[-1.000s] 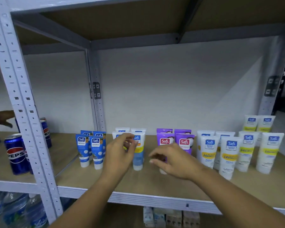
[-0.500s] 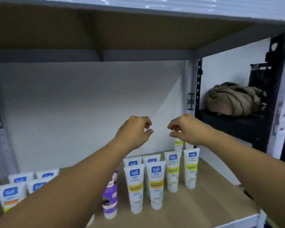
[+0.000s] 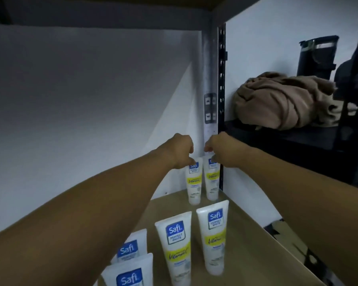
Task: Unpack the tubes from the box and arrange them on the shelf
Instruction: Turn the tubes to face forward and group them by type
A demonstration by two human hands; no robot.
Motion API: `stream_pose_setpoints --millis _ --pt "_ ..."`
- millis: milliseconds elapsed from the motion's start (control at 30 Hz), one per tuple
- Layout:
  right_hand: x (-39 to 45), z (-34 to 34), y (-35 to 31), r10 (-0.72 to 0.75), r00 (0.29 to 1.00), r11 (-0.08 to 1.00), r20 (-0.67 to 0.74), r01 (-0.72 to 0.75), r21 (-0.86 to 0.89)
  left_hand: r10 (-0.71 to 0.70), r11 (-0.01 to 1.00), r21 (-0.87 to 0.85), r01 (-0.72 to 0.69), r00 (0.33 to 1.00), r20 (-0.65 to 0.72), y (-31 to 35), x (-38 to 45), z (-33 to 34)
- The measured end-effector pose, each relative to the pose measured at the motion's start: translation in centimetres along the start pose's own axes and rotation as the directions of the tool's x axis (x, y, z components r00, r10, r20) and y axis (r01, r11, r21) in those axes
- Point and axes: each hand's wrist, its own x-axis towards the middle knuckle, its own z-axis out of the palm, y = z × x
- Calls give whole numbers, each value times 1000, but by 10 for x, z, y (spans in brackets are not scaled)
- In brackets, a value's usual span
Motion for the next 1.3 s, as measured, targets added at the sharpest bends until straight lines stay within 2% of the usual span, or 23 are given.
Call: stream_pose_setpoints --millis 100,233,400,633,833,1067,1300 --pt "4 0 -5 -17 999 999 44 19 -49 9 1000 1 -9 999 39 3 8 2" --pt "-2 -7 -9 -26 999 998 22 27 -63 2 1000 -9 -2 1000 -11 6 6 1" --pt "-20 -34 -12 -16 996 1000 -83 15 -16 1 999 -34 -5 992 -128 15 -12 -21" --pt "-68 -111 -29 -26 970 1000 -243 22 -20 36 998 -40 -48 962 -271 46 -65 -96" --pt "-129 -171 -54 -28 951 998 -307 12 -55 49 997 -41 -68 934 -355 74 -124 -147" --pt "-195 -182 -86 -71 963 997 -260 72 -5 21 998 -49 -38 955 -296 96 -204 -156" --pt "-239 -139 -115 -173 975 976 -136 188 107 -28 997 -80 14 984 -173 78 -271 -112"
